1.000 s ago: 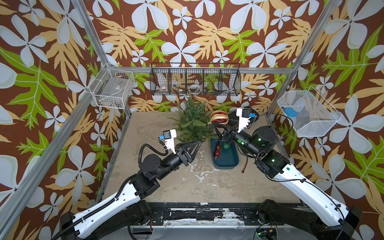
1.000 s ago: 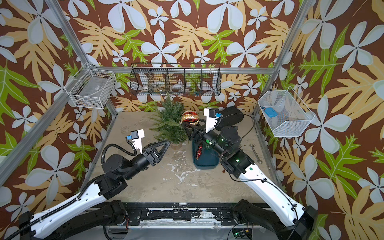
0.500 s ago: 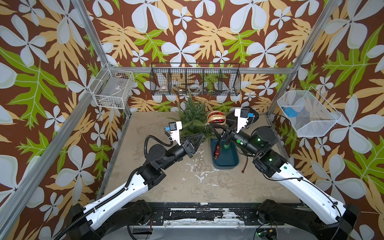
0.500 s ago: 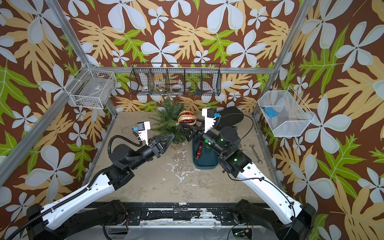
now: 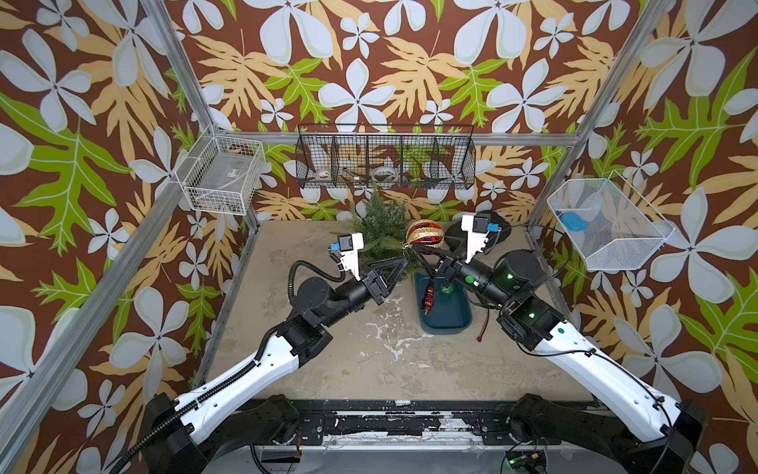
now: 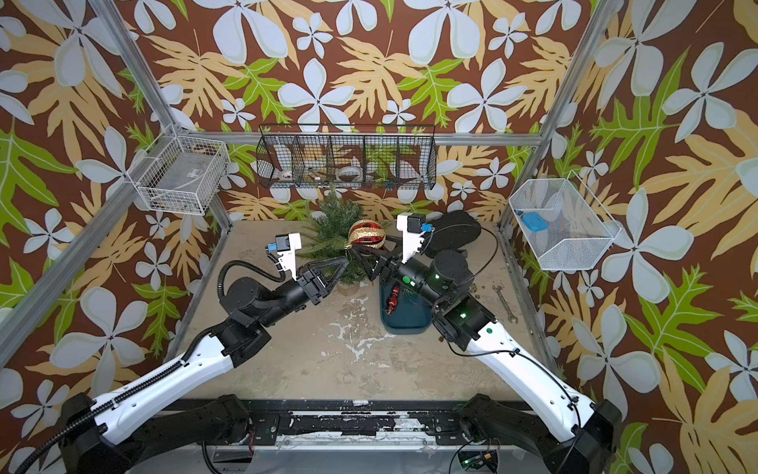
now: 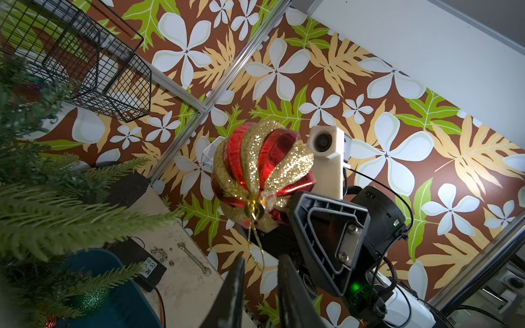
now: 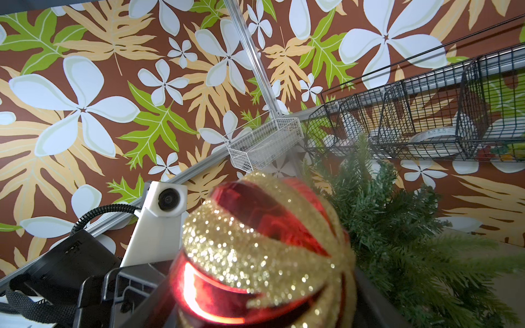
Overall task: Decorate the small christmas tree with ornaments
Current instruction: Hang an ornament on the christmas tree.
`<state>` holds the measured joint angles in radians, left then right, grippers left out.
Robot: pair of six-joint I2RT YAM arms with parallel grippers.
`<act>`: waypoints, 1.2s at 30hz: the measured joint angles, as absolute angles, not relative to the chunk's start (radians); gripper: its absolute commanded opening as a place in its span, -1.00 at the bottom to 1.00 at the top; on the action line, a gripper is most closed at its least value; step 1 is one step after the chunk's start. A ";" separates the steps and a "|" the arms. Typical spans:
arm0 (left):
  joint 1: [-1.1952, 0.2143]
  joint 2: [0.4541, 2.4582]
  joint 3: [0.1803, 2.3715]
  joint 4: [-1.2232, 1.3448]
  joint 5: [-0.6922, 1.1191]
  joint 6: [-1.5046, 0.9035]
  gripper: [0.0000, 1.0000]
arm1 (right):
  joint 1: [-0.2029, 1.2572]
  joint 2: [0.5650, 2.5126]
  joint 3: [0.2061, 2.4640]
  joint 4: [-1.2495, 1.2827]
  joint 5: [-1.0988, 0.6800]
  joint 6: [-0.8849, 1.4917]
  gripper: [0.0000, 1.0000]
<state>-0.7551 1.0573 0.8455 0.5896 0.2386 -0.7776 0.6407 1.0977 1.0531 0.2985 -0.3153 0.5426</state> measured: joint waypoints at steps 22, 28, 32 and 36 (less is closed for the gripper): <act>-0.722 1.065 0.851 0.601 0.244 -0.780 -1.00 | 0.629 1.089 1.039 0.303 -0.305 0.538 0.38; -0.698 1.072 0.858 0.572 0.240 -0.780 -1.00 | 0.603 1.090 1.036 0.303 -0.288 0.532 0.38; -0.695 1.098 0.876 0.556 0.241 -0.780 -1.00 | 0.604 1.096 1.034 0.303 -0.289 0.529 0.38; -0.694 1.114 0.886 0.549 0.242 -0.780 -1.00 | 0.603 1.096 1.025 0.302 -0.289 0.521 0.38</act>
